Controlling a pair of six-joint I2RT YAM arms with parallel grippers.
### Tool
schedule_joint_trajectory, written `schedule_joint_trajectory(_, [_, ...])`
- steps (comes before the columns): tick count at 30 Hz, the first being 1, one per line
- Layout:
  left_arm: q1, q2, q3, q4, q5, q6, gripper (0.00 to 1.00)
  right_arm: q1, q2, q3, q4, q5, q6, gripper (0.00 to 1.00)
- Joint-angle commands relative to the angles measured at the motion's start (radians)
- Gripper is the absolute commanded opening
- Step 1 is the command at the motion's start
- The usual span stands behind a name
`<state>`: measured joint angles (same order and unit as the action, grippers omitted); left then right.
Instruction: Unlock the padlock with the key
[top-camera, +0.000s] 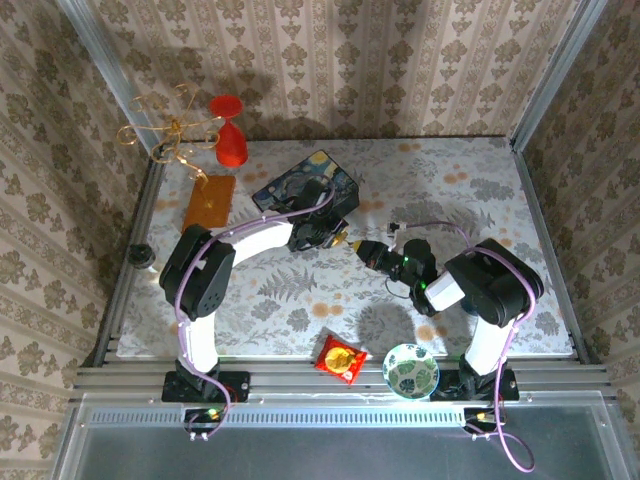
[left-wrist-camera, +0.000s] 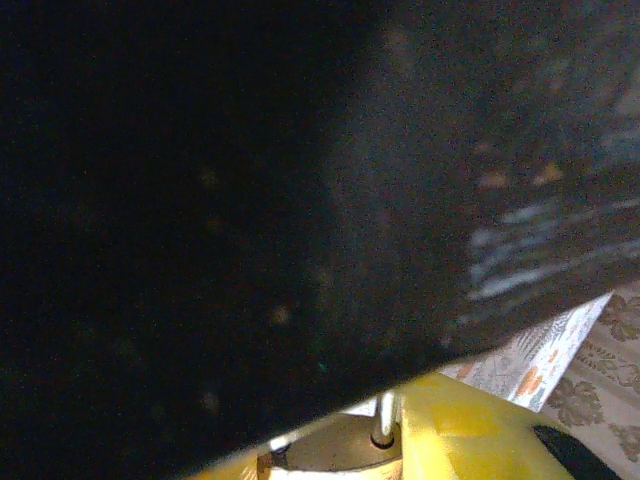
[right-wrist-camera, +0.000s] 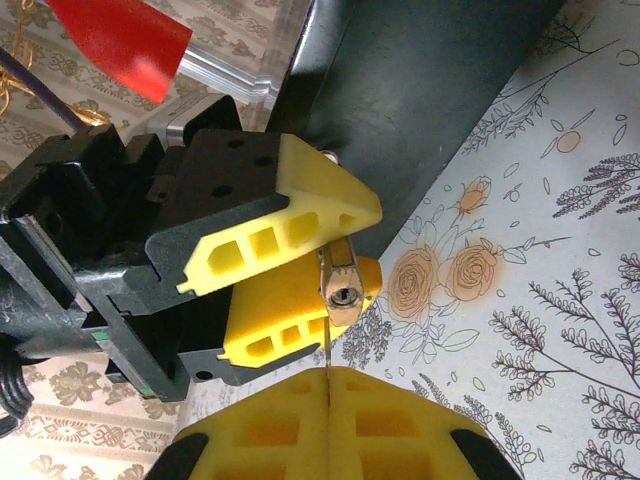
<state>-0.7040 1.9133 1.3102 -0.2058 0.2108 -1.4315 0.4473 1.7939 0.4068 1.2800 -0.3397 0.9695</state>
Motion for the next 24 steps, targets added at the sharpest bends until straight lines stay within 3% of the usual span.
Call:
schedule_joint_trajectory(1, [0.006, -0.054, -0.008, 0.067, 0.054, -0.052, 0.0, -0.005, 0.003, 0.018, 0.028, 0.034, -0.021, 0.0])
schedule_joint_trajectory(24, [0.009, -0.059, -0.02, 0.102, 0.109, -0.081, 0.0, -0.016, -0.013, 0.035, 0.027, 0.032, -0.035, 0.0])
